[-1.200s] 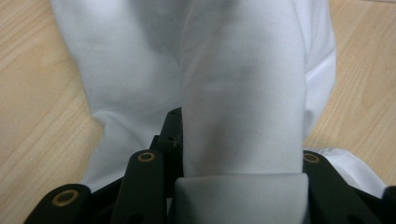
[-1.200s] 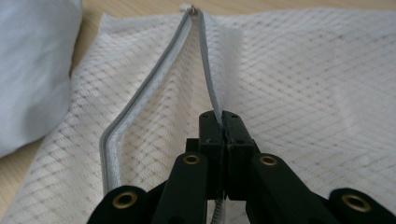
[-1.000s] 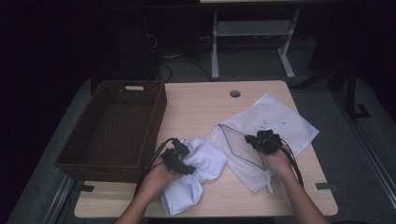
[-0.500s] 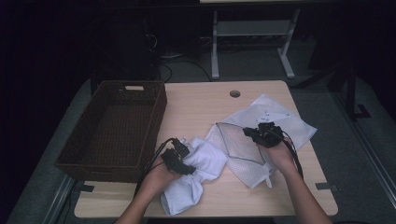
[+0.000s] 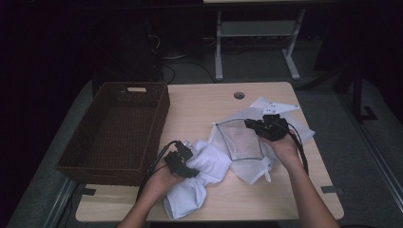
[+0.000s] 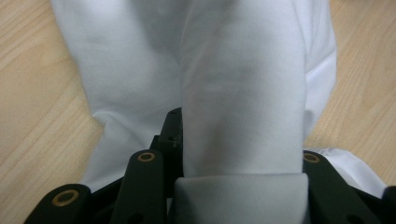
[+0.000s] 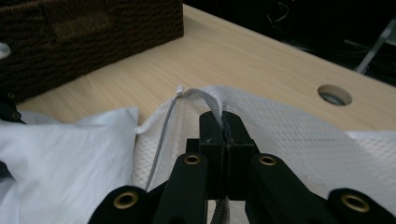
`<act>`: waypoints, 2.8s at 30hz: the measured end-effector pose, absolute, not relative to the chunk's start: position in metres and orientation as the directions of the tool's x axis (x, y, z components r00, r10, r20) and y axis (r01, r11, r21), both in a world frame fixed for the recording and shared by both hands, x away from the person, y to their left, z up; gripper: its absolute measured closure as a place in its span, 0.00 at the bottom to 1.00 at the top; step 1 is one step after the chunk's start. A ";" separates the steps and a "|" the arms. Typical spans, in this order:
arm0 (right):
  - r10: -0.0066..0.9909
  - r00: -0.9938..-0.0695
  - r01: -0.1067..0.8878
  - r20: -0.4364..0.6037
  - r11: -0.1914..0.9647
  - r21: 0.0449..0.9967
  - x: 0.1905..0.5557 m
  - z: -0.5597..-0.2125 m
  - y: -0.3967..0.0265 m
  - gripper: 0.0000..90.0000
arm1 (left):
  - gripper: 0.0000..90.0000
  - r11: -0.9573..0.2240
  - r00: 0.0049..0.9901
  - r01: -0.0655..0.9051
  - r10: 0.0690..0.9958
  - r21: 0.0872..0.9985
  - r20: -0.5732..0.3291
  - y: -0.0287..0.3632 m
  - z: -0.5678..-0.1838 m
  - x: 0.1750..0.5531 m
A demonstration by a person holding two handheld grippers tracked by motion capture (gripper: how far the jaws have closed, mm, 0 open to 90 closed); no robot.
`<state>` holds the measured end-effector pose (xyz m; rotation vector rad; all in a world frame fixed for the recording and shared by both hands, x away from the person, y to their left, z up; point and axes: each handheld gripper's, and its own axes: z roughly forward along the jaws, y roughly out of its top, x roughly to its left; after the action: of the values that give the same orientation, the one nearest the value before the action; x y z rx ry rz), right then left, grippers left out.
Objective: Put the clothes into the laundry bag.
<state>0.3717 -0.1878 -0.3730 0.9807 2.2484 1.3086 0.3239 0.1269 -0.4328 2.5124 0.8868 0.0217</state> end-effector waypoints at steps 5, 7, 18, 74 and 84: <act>0.709 -0.703 0.376 0.050 0.312 0.872 0.373 -0.355 -0.188 0.98 | 0.68 -0.678 0.790 0.590 0.597 0.440 -0.139 0.127 -0.433 0.324; 0.705 -0.706 0.378 0.058 0.308 0.873 0.374 -0.350 -0.189 0.98 | 0.68 -0.677 0.790 0.590 0.598 0.440 -0.138 0.127 -0.433 0.324; 0.699 -0.711 0.338 0.080 0.241 0.910 0.368 -0.333 -0.191 0.98 | 0.68 -0.678 0.791 0.588 0.596 0.441 -0.139 0.127 -0.433 0.324; 0.623 -0.781 0.344 0.040 0.375 0.861 0.337 -0.359 -0.182 0.98 | 0.70 -0.766 0.954 0.273 0.292 0.582 -0.063 0.071 -0.371 0.301; 0.614 -0.788 0.346 0.051 0.373 0.861 0.337 -0.361 -0.182 0.98 | 0.70 -0.772 0.936 0.311 0.350 0.554 -0.038 0.060 -0.387 0.322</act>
<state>0.3369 -0.1817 -0.3611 0.8486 2.3589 1.3767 0.3217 0.0596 -0.3866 2.5119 0.4692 0.0891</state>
